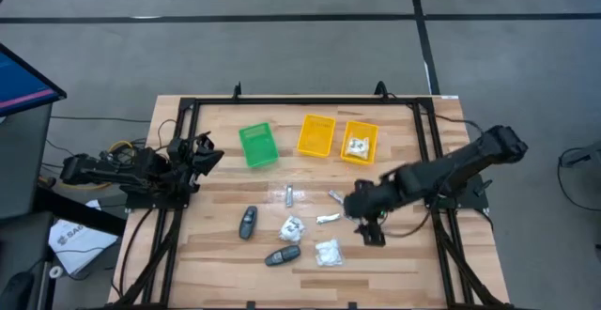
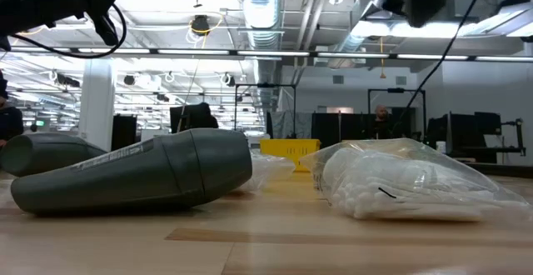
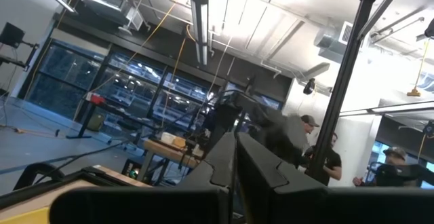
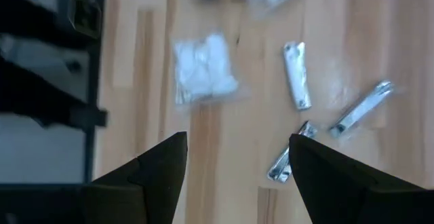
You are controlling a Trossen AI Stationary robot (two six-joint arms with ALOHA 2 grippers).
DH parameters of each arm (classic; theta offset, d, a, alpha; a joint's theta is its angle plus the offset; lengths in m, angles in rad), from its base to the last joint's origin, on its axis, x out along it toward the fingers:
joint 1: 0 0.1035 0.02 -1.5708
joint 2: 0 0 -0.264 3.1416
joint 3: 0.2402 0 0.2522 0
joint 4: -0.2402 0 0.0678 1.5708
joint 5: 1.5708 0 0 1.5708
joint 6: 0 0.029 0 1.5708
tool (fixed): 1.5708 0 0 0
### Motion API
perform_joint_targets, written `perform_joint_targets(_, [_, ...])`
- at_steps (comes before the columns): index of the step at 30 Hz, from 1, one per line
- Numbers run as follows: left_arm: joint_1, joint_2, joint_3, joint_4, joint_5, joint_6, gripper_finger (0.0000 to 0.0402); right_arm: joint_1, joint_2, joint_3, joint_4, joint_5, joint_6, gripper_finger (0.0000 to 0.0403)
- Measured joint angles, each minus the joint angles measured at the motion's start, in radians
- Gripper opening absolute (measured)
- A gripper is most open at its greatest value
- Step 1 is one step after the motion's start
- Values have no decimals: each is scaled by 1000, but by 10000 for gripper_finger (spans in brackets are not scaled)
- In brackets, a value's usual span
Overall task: Pick & Place Travel size toiletries
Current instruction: Put the white cotton pack into the right yellow bin
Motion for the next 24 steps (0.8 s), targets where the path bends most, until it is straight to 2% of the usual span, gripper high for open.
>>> perform_joint_targets(5, [0,2,0,-2,0,0,8,45,113,-1,99,-20,-1,260])
perform_joint_targets(10, [0,3,0,-2,0,0,8,60,220,3,275,-23,1,316])
perform_joint_targets(15, [0,3,0,-5,0,0,8,59,325,40,279,-23,5,361])
perform_joint_targets(18, [0,5,0,-8,0,0,8,59,395,79,279,-22,7,365])
perform_joint_targets(24, [0,16,0,-7,9,0,8,60,529,177,246,-21,31,346])
